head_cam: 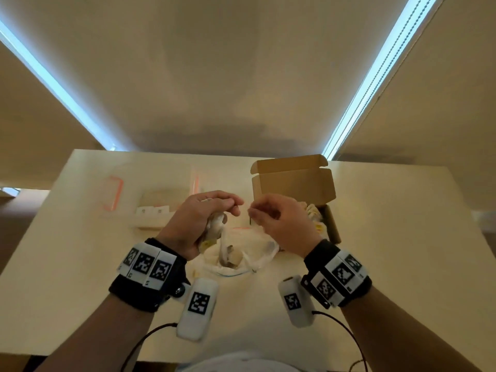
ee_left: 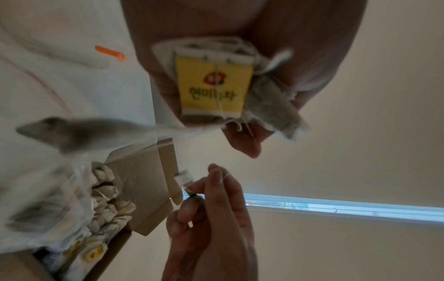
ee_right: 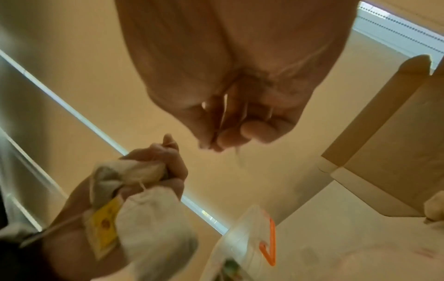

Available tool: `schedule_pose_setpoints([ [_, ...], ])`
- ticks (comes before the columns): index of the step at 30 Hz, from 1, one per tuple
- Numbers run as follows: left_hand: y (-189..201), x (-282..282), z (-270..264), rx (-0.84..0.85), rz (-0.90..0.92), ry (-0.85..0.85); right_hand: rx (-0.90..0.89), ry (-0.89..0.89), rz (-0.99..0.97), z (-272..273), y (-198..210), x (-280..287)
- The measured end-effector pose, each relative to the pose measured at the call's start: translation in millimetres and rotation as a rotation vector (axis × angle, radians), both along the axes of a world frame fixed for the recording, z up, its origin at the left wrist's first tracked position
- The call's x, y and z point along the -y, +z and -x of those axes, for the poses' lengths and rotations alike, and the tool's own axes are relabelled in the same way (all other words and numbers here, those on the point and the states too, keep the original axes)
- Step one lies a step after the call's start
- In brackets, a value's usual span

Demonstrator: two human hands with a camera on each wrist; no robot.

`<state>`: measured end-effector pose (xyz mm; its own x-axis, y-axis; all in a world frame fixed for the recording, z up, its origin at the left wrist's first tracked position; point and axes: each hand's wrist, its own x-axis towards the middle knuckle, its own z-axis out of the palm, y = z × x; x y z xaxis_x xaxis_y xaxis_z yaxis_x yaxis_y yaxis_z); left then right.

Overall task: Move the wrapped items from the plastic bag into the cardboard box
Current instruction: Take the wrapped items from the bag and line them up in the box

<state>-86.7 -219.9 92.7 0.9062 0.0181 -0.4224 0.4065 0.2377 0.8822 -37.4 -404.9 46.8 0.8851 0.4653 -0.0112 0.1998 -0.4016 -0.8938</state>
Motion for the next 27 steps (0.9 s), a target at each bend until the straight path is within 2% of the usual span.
schedule_pose_setpoints([
  [2, 2, -3, 2, 0.003, 0.034, 0.028, 0.143, -0.134, -0.032, 9, -2, 1],
  [4, 6, -3, 3, -0.001, 0.081, 0.042, 0.257, -0.195, -0.063, 26, -2, -3],
  [8, 8, -3, 2, -0.019, 0.144, 0.083, 0.332, -0.245, -0.15, 62, -3, -15],
  [10, 10, -3, 2, -0.03, 0.192, 0.097, 0.278, -0.212, -0.132, 70, -7, -19],
  [14, 15, -2, 0, -0.063, 0.323, 0.094, 0.036, -0.027, 0.016, 70, -9, -33],
  [17, 15, -3, 0, -0.081, 0.306, 0.071, -0.167, -0.013, 0.031, 62, -6, -45],
  [18, 15, -5, -1, -0.078, 0.275, 0.075, -0.205, -0.041, 0.011, 58, -7, -45],
  [20, 14, -11, -3, -0.044, 0.143, 0.119, -0.171, -0.079, 0.039, 50, -9, -35],
  [23, 7, -25, -7, 0.061, -0.247, 0.154, -0.134, -0.093, 0.05, 42, -6, -8],
  [25, -1, -30, -8, 0.071, -0.552, 0.042, -0.127, -0.091, 0.023, 37, 2, 7],
  [27, -10, -28, -6, 0.027, -0.719, -0.132, -0.137, -0.078, -0.045, 32, 15, 15],
])
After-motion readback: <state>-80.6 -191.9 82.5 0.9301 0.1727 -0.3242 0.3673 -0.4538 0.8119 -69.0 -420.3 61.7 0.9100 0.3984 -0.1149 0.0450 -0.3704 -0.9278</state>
